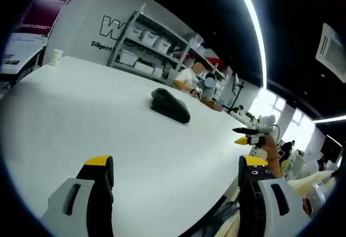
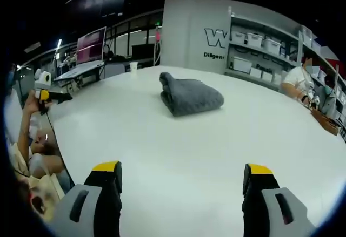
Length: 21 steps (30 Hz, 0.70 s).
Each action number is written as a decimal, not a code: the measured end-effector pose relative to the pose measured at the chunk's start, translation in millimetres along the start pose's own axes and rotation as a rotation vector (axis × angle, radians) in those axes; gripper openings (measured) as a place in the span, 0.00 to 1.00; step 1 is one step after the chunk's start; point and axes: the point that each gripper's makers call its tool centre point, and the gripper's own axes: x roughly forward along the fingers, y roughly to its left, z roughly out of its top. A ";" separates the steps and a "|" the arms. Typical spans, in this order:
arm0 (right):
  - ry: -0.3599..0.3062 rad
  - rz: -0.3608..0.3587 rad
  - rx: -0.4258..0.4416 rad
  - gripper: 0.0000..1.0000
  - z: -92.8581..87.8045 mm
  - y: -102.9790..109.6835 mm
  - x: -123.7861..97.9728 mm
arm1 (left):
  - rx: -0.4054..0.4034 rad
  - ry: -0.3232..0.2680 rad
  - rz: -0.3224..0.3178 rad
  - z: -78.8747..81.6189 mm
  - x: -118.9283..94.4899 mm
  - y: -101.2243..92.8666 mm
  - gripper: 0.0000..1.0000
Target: Open the folded towel by lifting each exposed corner and separating the folded layers until the towel lies flat within the target outline without major curled edges
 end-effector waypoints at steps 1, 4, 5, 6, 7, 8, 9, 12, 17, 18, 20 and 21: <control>-0.001 0.000 0.002 0.92 -0.1 0.0 0.0 | 0.000 0.001 0.000 -1.4 0.0 -0.1 0.93; 0.002 -0.002 0.000 0.92 -1.1 -1.5 -0.2 | 0.019 0.013 0.001 -3.2 1.0 -2.6 0.93; 0.003 0.001 -0.003 0.92 -1.3 -0.7 0.0 | 0.025 0.018 -0.001 -4.5 2.1 -3.2 0.93; 0.005 0.002 -0.003 0.92 -1.6 -0.1 0.1 | 0.029 0.022 -0.004 -5.5 2.6 -3.9 0.93; 0.006 0.004 -0.004 0.91 -1.9 0.7 0.3 | 0.029 0.024 -0.009 -5.9 2.6 -4.3 0.93; 0.006 0.005 -0.005 0.91 -2.3 1.5 0.3 | 0.028 0.024 -0.012 -6.0 2.8 -4.7 0.93; 0.008 0.006 -0.006 0.91 -2.8 2.2 0.4 | 0.025 0.024 -0.015 -6.3 3.0 -6.2 0.93; 0.011 0.009 -0.011 0.91 -3.8 2.6 1.0 | 0.021 0.025 -0.016 -7.1 3.1 -6.5 0.93; 0.007 0.011 -0.013 0.89 -3.5 3.0 0.9 | 0.020 0.023 -0.008 -6.4 1.5 -2.9 0.92; 0.005 0.012 -0.013 0.89 -3.4 3.3 0.8 | 0.020 0.023 -0.007 -6.4 1.0 -2.9 0.92; 0.005 0.015 -0.015 0.88 -3.2 3.7 0.6 | 0.019 0.023 -0.006 -7.2 0.3 -4.2 0.92; 0.005 0.018 -0.016 0.88 -3.4 4.2 0.7 | 0.021 0.024 -0.004 -7.4 0.1 -4.1 0.92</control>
